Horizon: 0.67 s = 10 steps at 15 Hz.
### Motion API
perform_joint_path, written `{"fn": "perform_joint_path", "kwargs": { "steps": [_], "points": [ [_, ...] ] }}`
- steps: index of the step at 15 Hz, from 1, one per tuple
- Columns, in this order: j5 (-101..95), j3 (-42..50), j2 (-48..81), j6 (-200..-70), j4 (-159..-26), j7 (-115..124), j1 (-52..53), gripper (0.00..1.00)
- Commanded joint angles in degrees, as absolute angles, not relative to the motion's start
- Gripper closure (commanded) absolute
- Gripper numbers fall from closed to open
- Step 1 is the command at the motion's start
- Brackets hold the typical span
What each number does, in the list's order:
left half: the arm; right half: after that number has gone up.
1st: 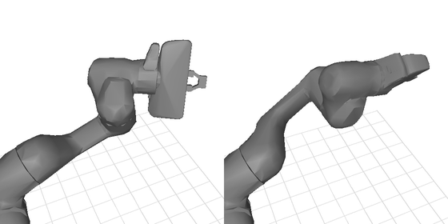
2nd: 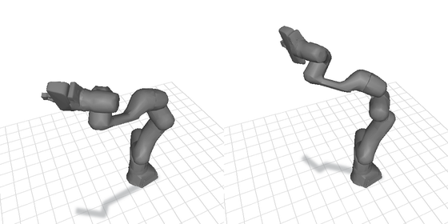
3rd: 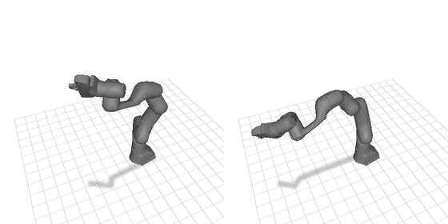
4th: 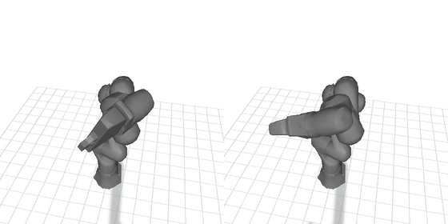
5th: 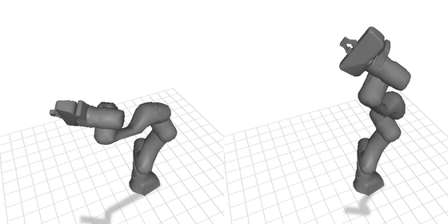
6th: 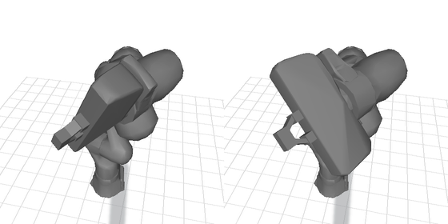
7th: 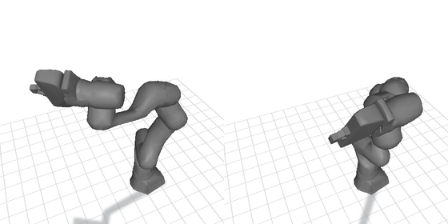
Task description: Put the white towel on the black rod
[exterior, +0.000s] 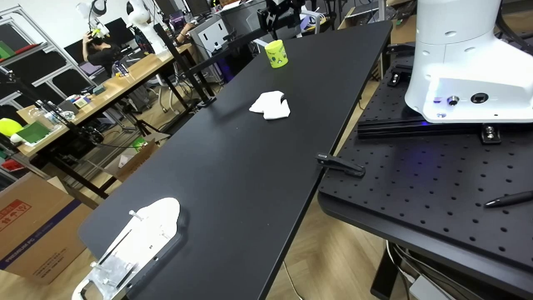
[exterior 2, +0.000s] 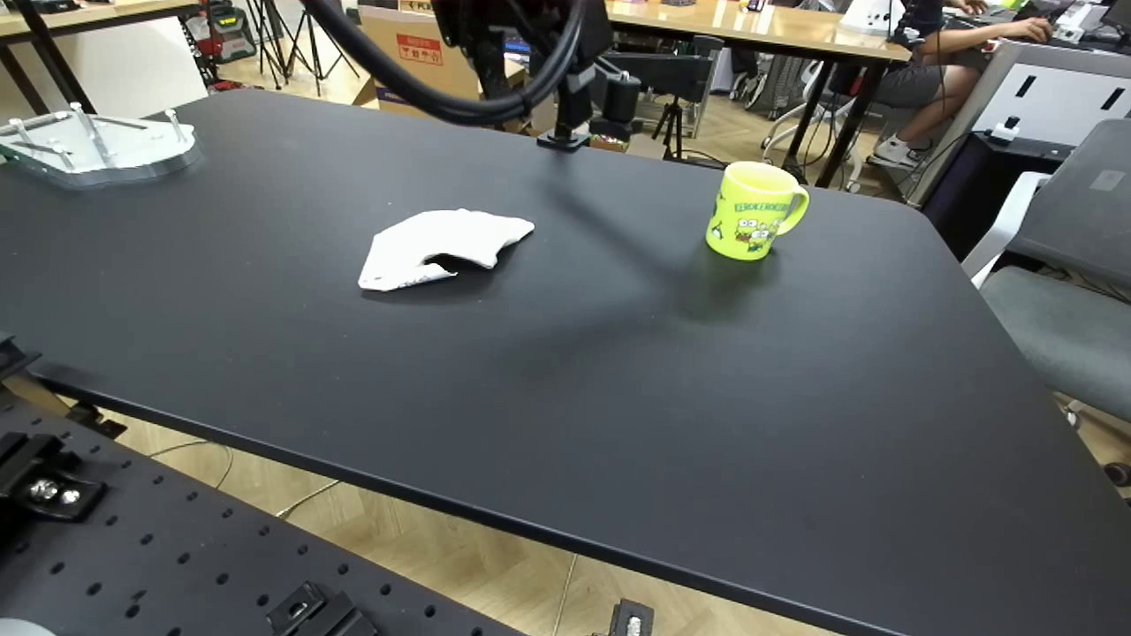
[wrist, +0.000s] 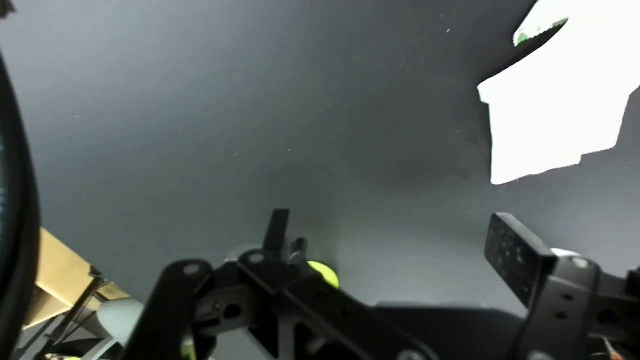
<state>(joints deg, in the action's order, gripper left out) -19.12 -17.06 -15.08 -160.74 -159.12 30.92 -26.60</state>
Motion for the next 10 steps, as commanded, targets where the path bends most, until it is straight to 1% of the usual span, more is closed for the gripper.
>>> {"fn": "perform_joint_path", "kwargs": {
  "steps": [1, 2, 10],
  "points": [
    [-19.4, -13.1, -7.4, -164.1, -157.2, 27.1, -20.4, 0.0],
    [-17.9, -15.4, -5.5, -165.2, -156.9, 25.3, -21.2, 0.0],
    [-19.8, -17.4, 6.9, -166.1, -153.0, 19.7, -18.7, 0.0]
  ]
}}
